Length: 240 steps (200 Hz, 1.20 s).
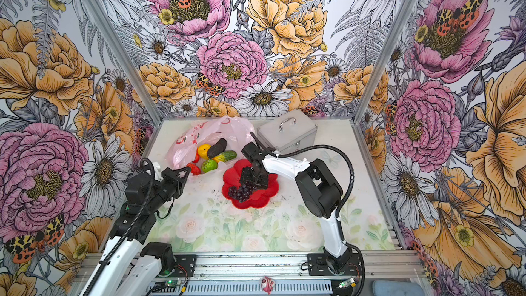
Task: Place the fruits into the plastic bag
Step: Pick up the fruit from the plate.
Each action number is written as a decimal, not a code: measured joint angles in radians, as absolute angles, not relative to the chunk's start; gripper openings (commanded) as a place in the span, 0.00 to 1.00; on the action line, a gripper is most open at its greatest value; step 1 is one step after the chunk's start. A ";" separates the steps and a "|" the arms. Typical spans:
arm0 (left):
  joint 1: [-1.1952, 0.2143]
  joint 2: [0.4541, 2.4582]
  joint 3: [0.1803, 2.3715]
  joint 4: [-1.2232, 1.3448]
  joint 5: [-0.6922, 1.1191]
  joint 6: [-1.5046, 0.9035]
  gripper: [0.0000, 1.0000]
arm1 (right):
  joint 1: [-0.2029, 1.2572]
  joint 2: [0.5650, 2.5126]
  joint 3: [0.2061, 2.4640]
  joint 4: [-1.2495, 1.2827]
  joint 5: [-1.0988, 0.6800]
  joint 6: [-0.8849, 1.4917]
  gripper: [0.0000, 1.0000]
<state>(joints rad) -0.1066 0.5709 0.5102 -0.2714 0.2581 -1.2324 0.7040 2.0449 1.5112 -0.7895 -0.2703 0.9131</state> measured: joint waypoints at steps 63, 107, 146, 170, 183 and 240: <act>-0.107 0.571 0.510 -0.272 0.257 -1.233 0.00 | 0.709 2.093 1.554 -0.808 -0.263 0.873 0.71; -0.107 0.571 0.510 -0.273 0.254 -1.233 0.00 | 0.708 2.110 1.586 -0.825 -0.247 0.872 0.51; -0.107 0.569 0.510 -0.273 0.254 -1.233 0.00 | 0.703 2.088 1.588 -0.806 -0.216 0.874 0.38; -0.107 0.571 0.510 -0.272 0.254 -1.233 0.00 | 0.692 2.036 1.530 -0.728 -0.214 0.887 0.34; -0.107 0.577 0.510 -0.271 0.254 -1.233 0.00 | 0.679 1.997 1.484 -0.686 -0.220 0.899 0.33; -0.106 0.584 0.510 -0.264 0.254 -1.232 0.00 | 0.625 1.845 1.323 -0.546 -0.260 0.908 0.32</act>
